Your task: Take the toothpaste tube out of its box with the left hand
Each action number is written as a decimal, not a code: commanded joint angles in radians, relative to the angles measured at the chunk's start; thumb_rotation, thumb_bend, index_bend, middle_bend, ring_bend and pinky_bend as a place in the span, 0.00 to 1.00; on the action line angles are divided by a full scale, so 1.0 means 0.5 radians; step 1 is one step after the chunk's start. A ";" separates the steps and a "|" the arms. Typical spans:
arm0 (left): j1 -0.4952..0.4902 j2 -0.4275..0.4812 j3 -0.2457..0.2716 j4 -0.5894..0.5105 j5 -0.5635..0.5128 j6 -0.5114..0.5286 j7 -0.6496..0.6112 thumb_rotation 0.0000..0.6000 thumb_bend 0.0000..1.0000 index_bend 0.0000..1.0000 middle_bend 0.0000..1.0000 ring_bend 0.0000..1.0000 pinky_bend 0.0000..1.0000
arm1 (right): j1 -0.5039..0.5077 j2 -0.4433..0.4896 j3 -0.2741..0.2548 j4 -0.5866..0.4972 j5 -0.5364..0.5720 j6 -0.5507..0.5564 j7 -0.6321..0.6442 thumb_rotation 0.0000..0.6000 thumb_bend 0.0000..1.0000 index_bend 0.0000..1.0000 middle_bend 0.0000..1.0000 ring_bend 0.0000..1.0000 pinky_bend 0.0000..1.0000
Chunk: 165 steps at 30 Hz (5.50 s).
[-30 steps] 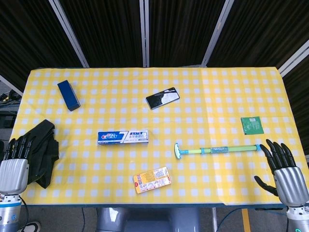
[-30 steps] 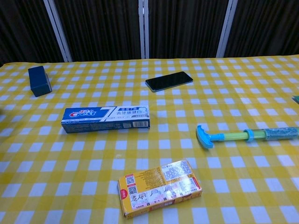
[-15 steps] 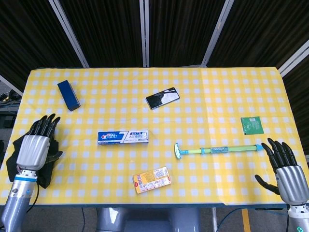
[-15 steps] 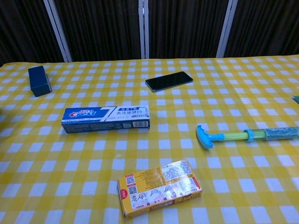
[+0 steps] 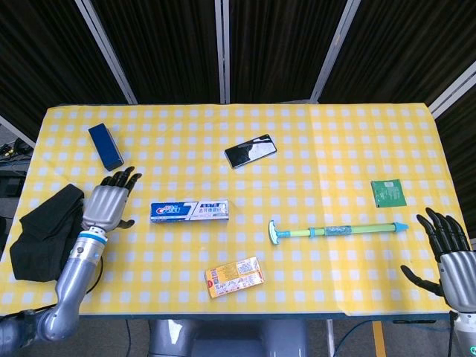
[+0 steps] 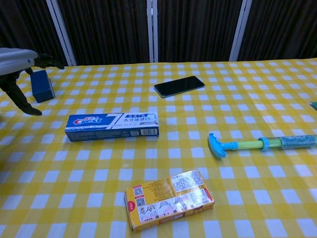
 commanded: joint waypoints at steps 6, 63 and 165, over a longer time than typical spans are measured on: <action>-0.266 -0.266 0.039 0.177 -0.399 0.006 0.219 1.00 0.11 0.15 0.05 0.11 0.18 | -0.003 0.023 0.011 0.023 -0.004 0.029 0.119 1.00 0.07 0.01 0.00 0.00 0.00; -0.511 -0.097 0.197 0.247 0.055 0.203 0.184 1.00 0.43 0.53 0.39 0.39 0.39 | -0.031 0.054 0.047 0.030 0.011 0.112 0.256 1.00 0.07 0.02 0.00 0.00 0.00; 0.669 -0.198 0.891 0.553 1.084 1.414 -0.992 1.00 0.13 0.00 0.00 0.00 0.00 | -0.011 -0.034 -0.005 -0.012 -0.069 0.033 -0.150 1.00 0.07 0.01 0.00 0.00 0.00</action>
